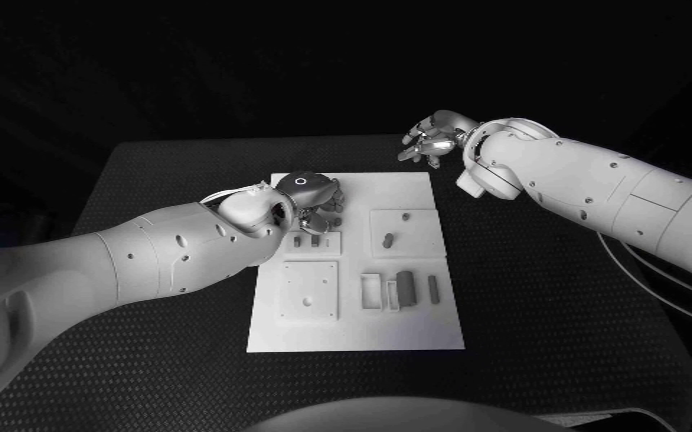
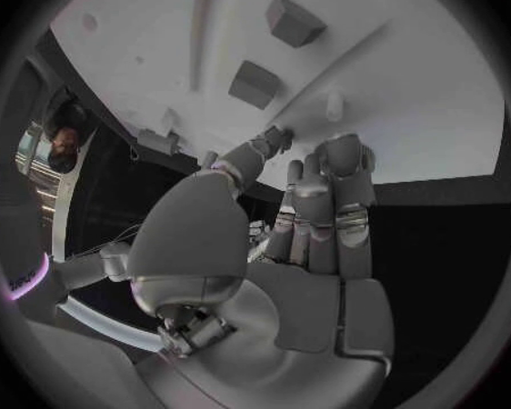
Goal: Assemble the parts on the task board
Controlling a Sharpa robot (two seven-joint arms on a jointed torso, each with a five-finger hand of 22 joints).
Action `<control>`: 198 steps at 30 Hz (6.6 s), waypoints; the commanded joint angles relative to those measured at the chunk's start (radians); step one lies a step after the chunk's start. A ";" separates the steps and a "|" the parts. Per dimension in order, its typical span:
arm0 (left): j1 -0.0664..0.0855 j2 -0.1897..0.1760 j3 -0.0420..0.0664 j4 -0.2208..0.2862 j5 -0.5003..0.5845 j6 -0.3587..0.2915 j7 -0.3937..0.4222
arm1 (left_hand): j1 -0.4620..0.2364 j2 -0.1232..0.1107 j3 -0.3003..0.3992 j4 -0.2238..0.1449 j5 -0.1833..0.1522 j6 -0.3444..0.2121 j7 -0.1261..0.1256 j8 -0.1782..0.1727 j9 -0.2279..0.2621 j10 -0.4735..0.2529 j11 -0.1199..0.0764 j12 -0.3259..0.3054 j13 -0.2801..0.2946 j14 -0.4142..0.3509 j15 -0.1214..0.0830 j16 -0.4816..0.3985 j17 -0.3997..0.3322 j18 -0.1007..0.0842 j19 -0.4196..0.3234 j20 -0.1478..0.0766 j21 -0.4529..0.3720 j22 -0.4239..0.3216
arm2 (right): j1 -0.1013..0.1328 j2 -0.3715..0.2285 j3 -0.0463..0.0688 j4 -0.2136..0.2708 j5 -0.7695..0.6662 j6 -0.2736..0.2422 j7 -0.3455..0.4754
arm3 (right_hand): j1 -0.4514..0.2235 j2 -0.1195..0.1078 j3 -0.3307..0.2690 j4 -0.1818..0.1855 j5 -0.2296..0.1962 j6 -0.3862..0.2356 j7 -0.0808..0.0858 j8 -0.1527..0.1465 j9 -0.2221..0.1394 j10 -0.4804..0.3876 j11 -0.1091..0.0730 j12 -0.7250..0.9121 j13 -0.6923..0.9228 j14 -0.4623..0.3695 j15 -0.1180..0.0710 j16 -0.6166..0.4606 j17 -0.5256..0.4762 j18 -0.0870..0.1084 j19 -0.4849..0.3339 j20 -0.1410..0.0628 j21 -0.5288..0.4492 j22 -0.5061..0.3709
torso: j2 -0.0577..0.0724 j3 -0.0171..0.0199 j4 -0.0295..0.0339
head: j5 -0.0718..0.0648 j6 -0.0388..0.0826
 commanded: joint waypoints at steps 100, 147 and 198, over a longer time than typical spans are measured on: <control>-0.022 0.015 0.002 -0.009 0.027 0.014 0.003 | 0.048 0.072 0.087 -0.014 -0.007 0.111 0.009 0.067 -0.007 0.181 -0.033 0.040 0.057 -0.016 -0.025 0.052 -0.097 0.065 -0.012 -0.014 0.033 0.021 | 0.000 -0.001 0.000 0.003 -0.015 0.009 0.008 | 0.000 0.008 -0.001 0.002 0.002 0.000 0.050 0.005 -0.003 -0.010 0.000 0.008 -0.002 -0.003 -0.006 0.007 -0.003 0.037 0.003 -0.008 -0.003 0.018 | 0.000 0.0015 0.0014 | -0.007 -0.006; 0.009 -0.131 0.045 0.100 0.056 0.022 -0.009 | 0.048 0.068 0.093 -0.013 -0.006 0.116 0.006 0.069 -0.006 0.187 -0.035 0.037 0.064 -0.017 -0.028 0.057 -0.105 0.061 -0.013 -0.017 0.033 0.021 | 0.000 -0.007 0.000 0.003 -0.015 0.007 0.007 | -0.001 0.007 -0.001 0.002 0.002 0.000 0.050 0.005 -0.003 -0.011 0.000 0.009 -0.003 -0.004 -0.006 0.008 -0.004 0.037 0.003 -0.008 -0.003 0.018 | 0.000 -0.0012 0.0021 | -0.003 0.000; 0.007 -0.126 0.023 0.086 0.056 0.072 -0.012 | 0.046 0.069 0.096 -0.009 -0.005 0.114 0.007 0.068 -0.007 0.186 -0.035 0.032 0.069 -0.019 -0.027 0.059 -0.111 0.059 -0.016 -0.018 0.032 0.020 | 0.000 -0.007 0.000 0.004 -0.015 0.008 0.008 | 0.000 0.008 -0.001 0.001 0.002 -0.001 0.050 0.006 -0.004 -0.011 0.000 0.010 -0.004 -0.004 -0.006 0.008 -0.004 0.037 0.003 -0.008 -0.003 0.018 | 0.000 0.0000 0.0014 | -0.007 -0.006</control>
